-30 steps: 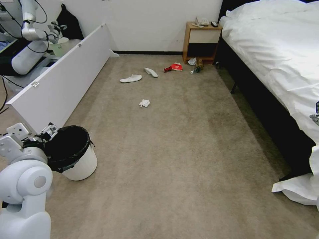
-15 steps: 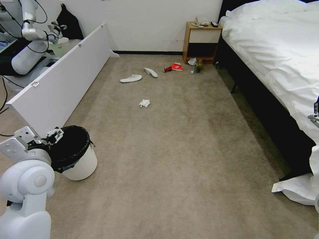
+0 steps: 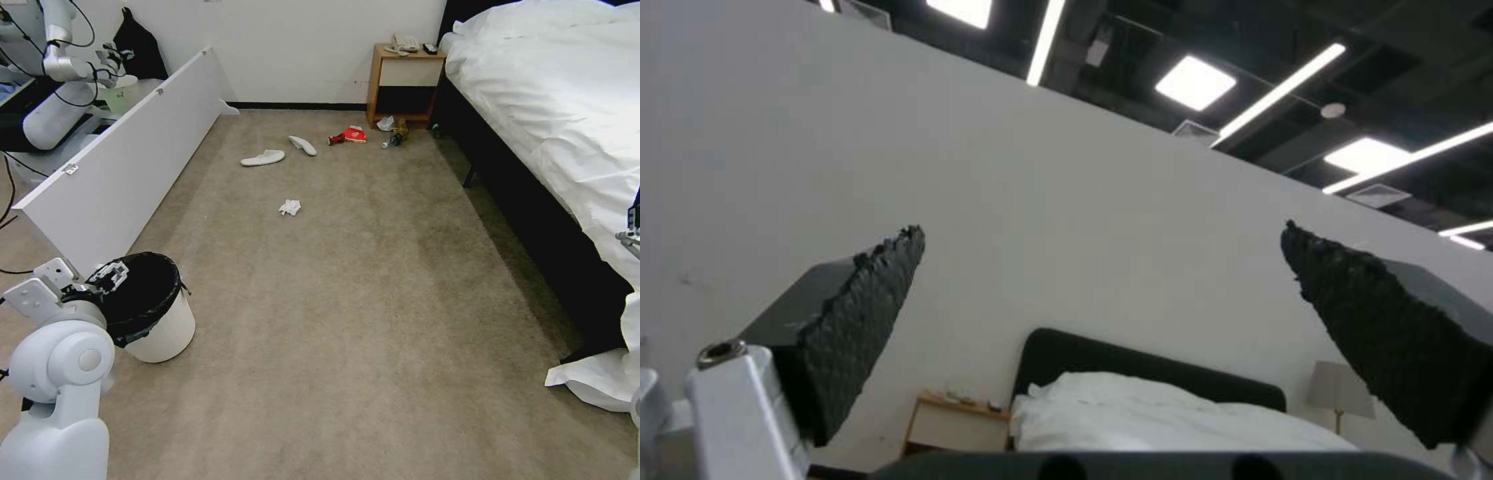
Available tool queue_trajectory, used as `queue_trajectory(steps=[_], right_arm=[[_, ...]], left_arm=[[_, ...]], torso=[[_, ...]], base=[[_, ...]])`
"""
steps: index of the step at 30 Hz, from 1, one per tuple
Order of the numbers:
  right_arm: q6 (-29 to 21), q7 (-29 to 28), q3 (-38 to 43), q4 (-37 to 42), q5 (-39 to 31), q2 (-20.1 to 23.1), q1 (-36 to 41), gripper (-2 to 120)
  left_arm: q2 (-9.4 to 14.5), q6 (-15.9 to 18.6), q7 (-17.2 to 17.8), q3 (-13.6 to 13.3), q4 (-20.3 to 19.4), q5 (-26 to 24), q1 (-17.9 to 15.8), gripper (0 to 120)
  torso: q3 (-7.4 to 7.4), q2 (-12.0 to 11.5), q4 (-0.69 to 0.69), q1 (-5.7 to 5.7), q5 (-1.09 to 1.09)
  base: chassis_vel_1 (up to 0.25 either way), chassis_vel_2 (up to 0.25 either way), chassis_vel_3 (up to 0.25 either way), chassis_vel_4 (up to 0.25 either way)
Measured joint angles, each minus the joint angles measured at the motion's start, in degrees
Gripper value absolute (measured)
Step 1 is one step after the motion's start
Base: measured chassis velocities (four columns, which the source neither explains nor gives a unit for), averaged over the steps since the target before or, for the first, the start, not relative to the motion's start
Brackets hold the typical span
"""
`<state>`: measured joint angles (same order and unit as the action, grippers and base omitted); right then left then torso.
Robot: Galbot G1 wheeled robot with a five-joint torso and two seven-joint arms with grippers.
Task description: Pick up the trash bin, then pick up the garbage from the floor and place it into the trash bin.
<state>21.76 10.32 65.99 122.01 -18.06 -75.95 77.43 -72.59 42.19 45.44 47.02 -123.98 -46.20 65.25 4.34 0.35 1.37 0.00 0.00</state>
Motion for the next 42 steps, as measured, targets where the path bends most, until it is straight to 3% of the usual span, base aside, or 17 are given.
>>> queue_trajectory(steps=[9, 24, 42], right_arm=[[0.30, 0.06, -0.04, -0.29, 0.29, -0.23, 0.01, 100], [0.33, 0.06, 0.23, -0.14, 0.38, -0.30, 0.28, 100], [0.47, 0.06, 0.05, -0.41, 0.90, -0.62, 0.37, 100]], left_arm=[[0.03, -0.04, -1.68, 1.64, 3.95, 1.35, -1.41, 100], [-0.58, -1.26, -3.48, 1.77, 10.34, 3.47, -3.47, 100], [-0.23, -3.12, -6.57, 3.10, 15.53, 6.64, -4.72, 100]], torso=[[0.00, 0.00, 0.00, 0.00, -0.01], [0.00, 0.00, 0.00, 0.00, -0.01], [0.00, 0.00, 0.00, 0.00, 0.00]], base=[[0.000, 0.000, 0.000, 0.000], [0.000, 0.000, 0.000, 0.000], [0.000, 0.000, 0.000, 0.000]])
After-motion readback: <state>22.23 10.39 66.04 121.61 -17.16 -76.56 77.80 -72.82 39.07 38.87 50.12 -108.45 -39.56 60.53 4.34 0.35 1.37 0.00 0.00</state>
